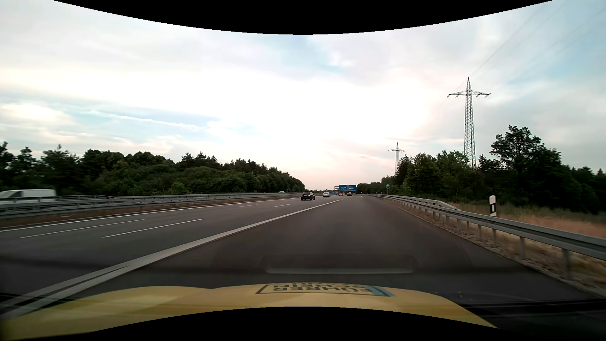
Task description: Follow the waypoints while adhering to traffic rules and regulations
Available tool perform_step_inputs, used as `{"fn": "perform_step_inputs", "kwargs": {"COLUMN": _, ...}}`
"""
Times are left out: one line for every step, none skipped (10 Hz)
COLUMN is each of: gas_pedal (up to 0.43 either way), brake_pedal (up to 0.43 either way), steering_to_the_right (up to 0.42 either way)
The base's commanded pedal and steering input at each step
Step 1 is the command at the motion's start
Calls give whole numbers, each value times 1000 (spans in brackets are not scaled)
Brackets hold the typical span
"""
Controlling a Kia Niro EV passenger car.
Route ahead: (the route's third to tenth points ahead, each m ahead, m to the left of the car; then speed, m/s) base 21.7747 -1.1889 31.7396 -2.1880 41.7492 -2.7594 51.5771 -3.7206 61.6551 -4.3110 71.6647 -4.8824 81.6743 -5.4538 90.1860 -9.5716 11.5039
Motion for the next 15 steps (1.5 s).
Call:
{"fn": "perform_step_inputs", "kwargs": {"gas_pedal": 268, "brake_pedal": 0, "steering_to_the_right": 64}}
{"fn": "perform_step_inputs", "kwargs": {"gas_pedal": 268, "brake_pedal": 0, "steering_to_the_right": 59}}
{"fn": "perform_step_inputs", "kwargs": {"gas_pedal": 268, "brake_pedal": 0, "steering_to_the_right": 54}}
{"fn": "perform_step_inputs", "kwargs": {"gas_pedal": 268, "brake_pedal": 0, "steering_to_the_right": 53}}
{"fn": "perform_step_inputs", "kwargs": {"gas_pedal": 268, "brake_pedal": 0, "steering_to_the_right": 51}}
{"fn": "perform_step_inputs", "kwargs": {"gas_pedal": 268, "brake_pedal": 0, "steering_to_the_right": 50}}
{"fn": "perform_step_inputs", "kwargs": {"gas_pedal": 268, "brake_pedal": 0, "steering_to_the_right": 50}}
{"fn": "perform_step_inputs", "kwargs": {"gas_pedal": 260, "brake_pedal": 0, "steering_to_the_right": 44}}
{"fn": "perform_step_inputs", "kwargs": {"gas_pedal": 260, "brake_pedal": 0, "steering_to_the_right": 36}}
{"fn": "perform_step_inputs", "kwargs": {"gas_pedal": 260, "brake_pedal": 0, "steering_to_the_right": 30}}
{"fn": "perform_step_inputs", "kwargs": {"gas_pedal": 260, "brake_pedal": 0, "steering_to_the_right": 26}}
{"fn": "perform_step_inputs", "kwargs": {"gas_pedal": 260, "brake_pedal": 0, "steering_to_the_right": 22}}
{"fn": "perform_step_inputs", "kwargs": {"gas_pedal": 268, "brake_pedal": 0, "steering_to_the_right": 21}}
{"fn": "perform_step_inputs", "kwargs": {"gas_pedal": 268, "brake_pedal": 0, "steering_to_the_right": 19}}
{"fn": "perform_step_inputs", "kwargs": {"gas_pedal": 268, "brake_pedal": 0, "steering_to_the_right": 18}}
